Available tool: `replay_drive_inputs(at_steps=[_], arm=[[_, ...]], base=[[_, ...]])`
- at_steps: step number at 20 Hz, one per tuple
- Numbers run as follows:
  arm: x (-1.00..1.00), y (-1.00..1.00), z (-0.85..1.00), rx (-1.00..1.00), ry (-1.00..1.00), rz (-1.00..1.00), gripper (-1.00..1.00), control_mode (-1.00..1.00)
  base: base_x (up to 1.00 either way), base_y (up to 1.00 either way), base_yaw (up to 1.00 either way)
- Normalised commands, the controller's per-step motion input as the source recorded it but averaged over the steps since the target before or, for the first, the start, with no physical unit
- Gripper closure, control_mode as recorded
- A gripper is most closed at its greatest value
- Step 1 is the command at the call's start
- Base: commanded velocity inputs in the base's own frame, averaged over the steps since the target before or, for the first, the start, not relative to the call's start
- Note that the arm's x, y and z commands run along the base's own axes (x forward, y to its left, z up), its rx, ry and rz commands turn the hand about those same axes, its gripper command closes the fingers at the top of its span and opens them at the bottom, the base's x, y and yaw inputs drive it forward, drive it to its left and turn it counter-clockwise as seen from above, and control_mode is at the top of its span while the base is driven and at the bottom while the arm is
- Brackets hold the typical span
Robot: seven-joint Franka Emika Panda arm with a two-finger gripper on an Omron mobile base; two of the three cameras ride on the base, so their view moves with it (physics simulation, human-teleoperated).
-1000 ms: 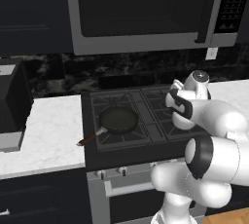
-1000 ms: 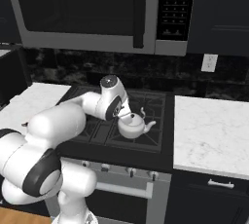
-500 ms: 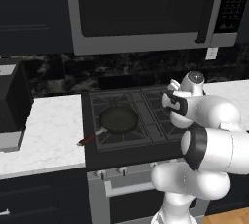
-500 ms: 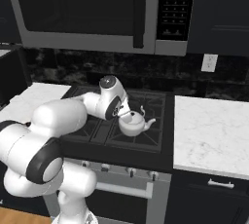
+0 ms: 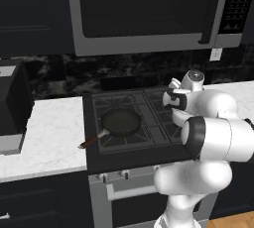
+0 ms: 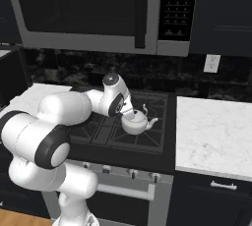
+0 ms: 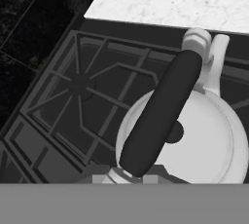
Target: Pick the kettle from the counter and place it on a stove burner. Then turn the burner on.
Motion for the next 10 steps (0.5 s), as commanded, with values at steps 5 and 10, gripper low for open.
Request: replay_drive_inputs(at_steps=[5, 10], arm=[[0.00, 0.00, 0.00, -0.02, 0.00, 0.00, -1.00, -1.00], [0.00, 0.00, 0.00, -0.01, 0.00, 0.00, -1.00, -1.00]], base=[[0.00, 0.00, 0.00], [0.00, 0.00, 0.00]])
